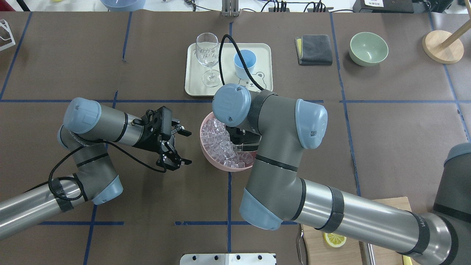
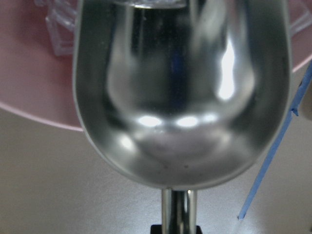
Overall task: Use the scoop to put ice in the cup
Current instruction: 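Drag the scoop through the ice and lift it filled with cubes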
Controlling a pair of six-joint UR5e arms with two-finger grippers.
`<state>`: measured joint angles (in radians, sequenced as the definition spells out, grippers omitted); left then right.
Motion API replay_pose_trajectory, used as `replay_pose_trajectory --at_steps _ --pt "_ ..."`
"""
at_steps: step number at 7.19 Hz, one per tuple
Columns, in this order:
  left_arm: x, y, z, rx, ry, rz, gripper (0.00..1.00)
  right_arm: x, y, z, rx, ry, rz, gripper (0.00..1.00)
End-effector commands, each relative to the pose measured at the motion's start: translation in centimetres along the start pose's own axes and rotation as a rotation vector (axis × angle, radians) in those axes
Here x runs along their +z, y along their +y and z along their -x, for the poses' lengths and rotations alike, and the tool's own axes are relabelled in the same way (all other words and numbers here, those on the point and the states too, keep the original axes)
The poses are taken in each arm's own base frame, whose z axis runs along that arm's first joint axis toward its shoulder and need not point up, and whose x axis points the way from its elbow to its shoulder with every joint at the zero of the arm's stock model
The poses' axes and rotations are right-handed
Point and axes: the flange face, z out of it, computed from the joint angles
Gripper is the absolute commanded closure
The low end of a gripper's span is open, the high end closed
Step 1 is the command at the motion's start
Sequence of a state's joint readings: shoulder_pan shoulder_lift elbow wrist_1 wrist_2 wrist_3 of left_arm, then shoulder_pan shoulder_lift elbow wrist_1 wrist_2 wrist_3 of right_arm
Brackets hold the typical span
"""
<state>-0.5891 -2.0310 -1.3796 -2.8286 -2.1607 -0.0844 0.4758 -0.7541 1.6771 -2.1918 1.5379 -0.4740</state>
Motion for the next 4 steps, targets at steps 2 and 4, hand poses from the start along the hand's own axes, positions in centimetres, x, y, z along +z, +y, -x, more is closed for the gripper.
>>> replay_pose_trajectory --at_steps 2,4 --pt "-0.14 -0.33 -0.13 0.003 0.001 -0.007 0.0 -0.8 1.89 -0.21 0.022 -0.005 -0.077 1.0" --pt "-0.16 -0.39 -0.13 0.003 0.0 -0.007 0.0 -1.16 1.91 -0.06 0.023 -0.012 -0.092 1.0"
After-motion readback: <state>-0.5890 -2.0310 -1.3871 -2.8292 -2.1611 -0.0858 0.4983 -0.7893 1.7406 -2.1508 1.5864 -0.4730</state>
